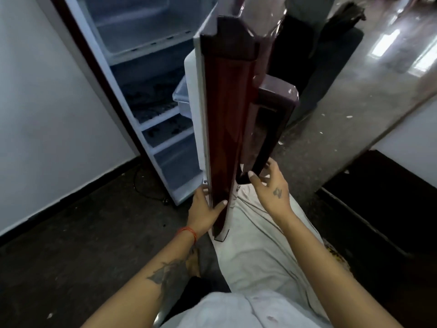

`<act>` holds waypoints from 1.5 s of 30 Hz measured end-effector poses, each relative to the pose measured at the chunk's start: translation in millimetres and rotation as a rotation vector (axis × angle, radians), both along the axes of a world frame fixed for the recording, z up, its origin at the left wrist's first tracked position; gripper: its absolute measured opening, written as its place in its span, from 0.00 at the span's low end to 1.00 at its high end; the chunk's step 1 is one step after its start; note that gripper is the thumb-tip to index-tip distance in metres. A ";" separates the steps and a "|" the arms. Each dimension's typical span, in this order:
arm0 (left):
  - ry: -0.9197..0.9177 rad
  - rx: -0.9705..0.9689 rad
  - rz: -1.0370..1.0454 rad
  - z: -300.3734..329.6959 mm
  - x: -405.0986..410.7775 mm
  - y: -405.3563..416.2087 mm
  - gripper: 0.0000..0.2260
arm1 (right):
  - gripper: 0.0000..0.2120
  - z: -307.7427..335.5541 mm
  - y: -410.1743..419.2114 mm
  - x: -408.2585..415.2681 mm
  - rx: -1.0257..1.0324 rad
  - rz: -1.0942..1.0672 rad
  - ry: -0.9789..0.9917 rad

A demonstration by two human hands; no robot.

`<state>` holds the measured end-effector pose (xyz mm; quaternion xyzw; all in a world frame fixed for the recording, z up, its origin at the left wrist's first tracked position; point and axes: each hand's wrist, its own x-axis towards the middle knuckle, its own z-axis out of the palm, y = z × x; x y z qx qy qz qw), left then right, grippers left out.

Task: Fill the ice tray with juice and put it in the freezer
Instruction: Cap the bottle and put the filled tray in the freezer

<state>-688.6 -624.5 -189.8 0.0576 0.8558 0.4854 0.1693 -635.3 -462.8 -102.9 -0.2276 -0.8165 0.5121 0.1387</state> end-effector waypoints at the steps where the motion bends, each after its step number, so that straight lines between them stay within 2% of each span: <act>1: -0.021 -0.002 -0.048 2.0 7.7 8.8 0.29 | 0.28 1.3 4.8 13.6 -0.030 -0.057 0.007; 5: -0.179 0.018 -0.304 10.7 30.9 41.9 0.35 | 0.31 6.2 20.7 57.1 -0.103 -0.179 0.041; 8: -0.199 -0.028 -0.445 17.1 37.5 68.8 0.32 | 0.34 8.5 35.4 70.2 -0.072 -0.188 0.033; 10: -0.185 0.003 -0.447 26.5 37.3 86.1 0.26 | 0.39 11.6 48.6 72.6 -0.082 -0.233 0.035; 13: -0.095 0.057 -0.380 45.9 28.8 109.4 0.18 | 0.40 16.0 79.8 71.4 -0.070 -0.331 0.051; 17: 0.016 0.175 -0.277 79.1 10.4 147.4 0.27 | 0.34 15.9 132.6 66.4 0.001 -0.449 -0.008; 19: 0.123 0.284 -0.164 97.1 3.1 170.1 0.32 | 0.33 13.6 157.7 64.4 0.012 -0.486 -0.015; 22: 0.407 0.363 -0.037 117.8 -13.3 206.7 0.38 | 0.32 11.0 194.2 61.4 -0.024 -0.524 0.005; 27: 0.717 0.163 -0.168 121.1 -46.9 265.3 0.41 | 0.25 16.5 241.8 50.2 -0.131 -0.697 -0.043; 29: 0.838 0.064 -0.203 117.7 -63.2 284.3 0.39 | 0.21 24.0 242.1 42.9 -0.041 -0.825 0.041; 31: 0.974 -0.020 -0.240 115.7 -82.3 301.4 0.38 | 0.18 36.6 235.8 32.1 0.167 -0.909 0.258; 33: 1.082 -0.085 -0.297 113.9 -99.2 317.0 0.37 | 0.18 50.3 232.5 15.5 0.418 -0.863 0.397; 34: 1.116 -0.101 -0.324 113.5 -104.8 324.3 0.37 | 0.20 56.7 233.6 5.3 0.529 -0.785 0.398; 35: 1.143 -0.109 -0.345 113.4 -109.0 331.4 0.38 | 0.23 62.4 236.8 -5.5 0.632 -0.692 0.348; 37: 1.179 -0.127 -0.377 115.0 -114.9 345.3 0.38 | 0.28 72.0 249.6 -25.3 0.801 -0.541 0.128; 39: 1.205 -0.151 -0.394 120.8 -121.7 359.5 0.36 | 0.32 78.4 268.6 -38.7 0.878 -0.495 -0.097; 41: 1.215 -0.151 -0.418 128.7 -130.4 374.3 0.34 | 0.35 83.4 290.0 -45.3 0.848 -0.490 -0.201; 45: 1.198 -0.188 -0.483 142.1 -142.5 401.3 0.34 | 0.39 89.6 332.1 -59.2 0.755 -0.417 -0.232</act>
